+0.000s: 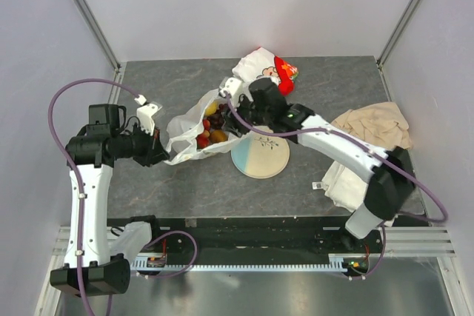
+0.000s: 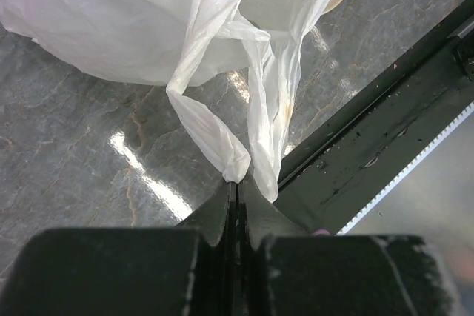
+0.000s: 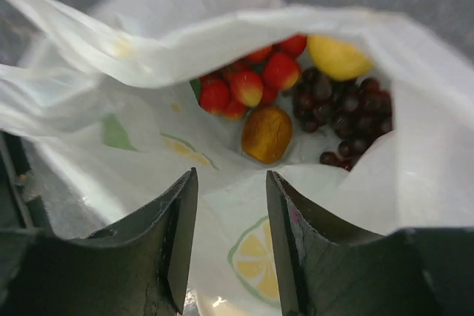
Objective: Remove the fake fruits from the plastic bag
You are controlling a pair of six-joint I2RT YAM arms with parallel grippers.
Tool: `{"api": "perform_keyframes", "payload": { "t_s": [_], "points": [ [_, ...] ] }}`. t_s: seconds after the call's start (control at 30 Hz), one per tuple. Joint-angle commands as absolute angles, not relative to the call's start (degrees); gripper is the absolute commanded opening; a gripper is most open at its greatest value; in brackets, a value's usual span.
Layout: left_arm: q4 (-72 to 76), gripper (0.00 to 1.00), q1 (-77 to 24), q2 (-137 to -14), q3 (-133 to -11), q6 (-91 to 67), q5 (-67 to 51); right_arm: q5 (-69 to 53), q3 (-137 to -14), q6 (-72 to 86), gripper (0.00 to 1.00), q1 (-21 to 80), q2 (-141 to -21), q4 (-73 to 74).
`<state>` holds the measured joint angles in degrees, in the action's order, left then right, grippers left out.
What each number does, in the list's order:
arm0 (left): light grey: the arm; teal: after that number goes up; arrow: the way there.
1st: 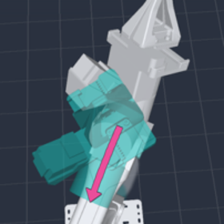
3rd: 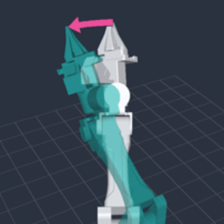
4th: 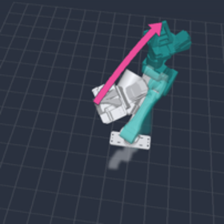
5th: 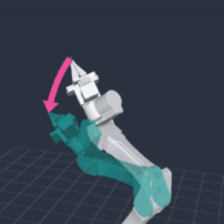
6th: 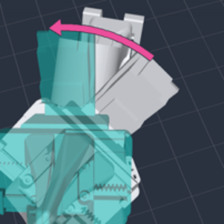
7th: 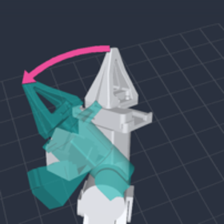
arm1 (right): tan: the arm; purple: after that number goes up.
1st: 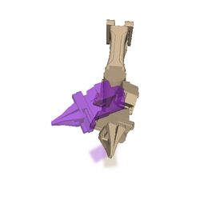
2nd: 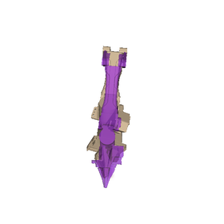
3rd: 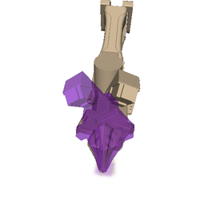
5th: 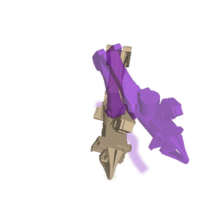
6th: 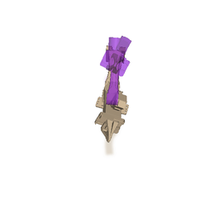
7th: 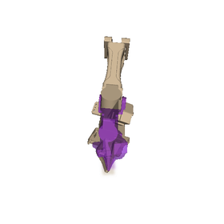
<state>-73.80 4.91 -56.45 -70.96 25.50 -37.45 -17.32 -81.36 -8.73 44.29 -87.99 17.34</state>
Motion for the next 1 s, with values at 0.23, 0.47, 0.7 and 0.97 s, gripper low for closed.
{"api": "perform_keyframes", "payload": {
  "t_s": [0.23,0.47,0.7,0.97],
  "points": [
    [-69.0,0.02,5.2,-53.1,-67.9,23.3,-34.3,-12.2,-75.5,-10.5,0.49,50.7,-99.0,15.6],
    [-70.1,0.02,5.1,-55.1,-68.0,26.4,-31.1,-9.7,-70.8,-12.6,0.51,50.8,-96.4,18.8],
    [-70.8,0.02,5.1,-57.5,-69.4,28.6,-28.8,-7.9,-77.2,-11.6,0.6,50.9,-100.3,14.6],
    [-69.5,0.02,5.2,-52.8,-63.2,33.7,-23.4,-3.3,-87.7,-9.2,0.79,50.7,-111.0,11.1]
  ]
}}
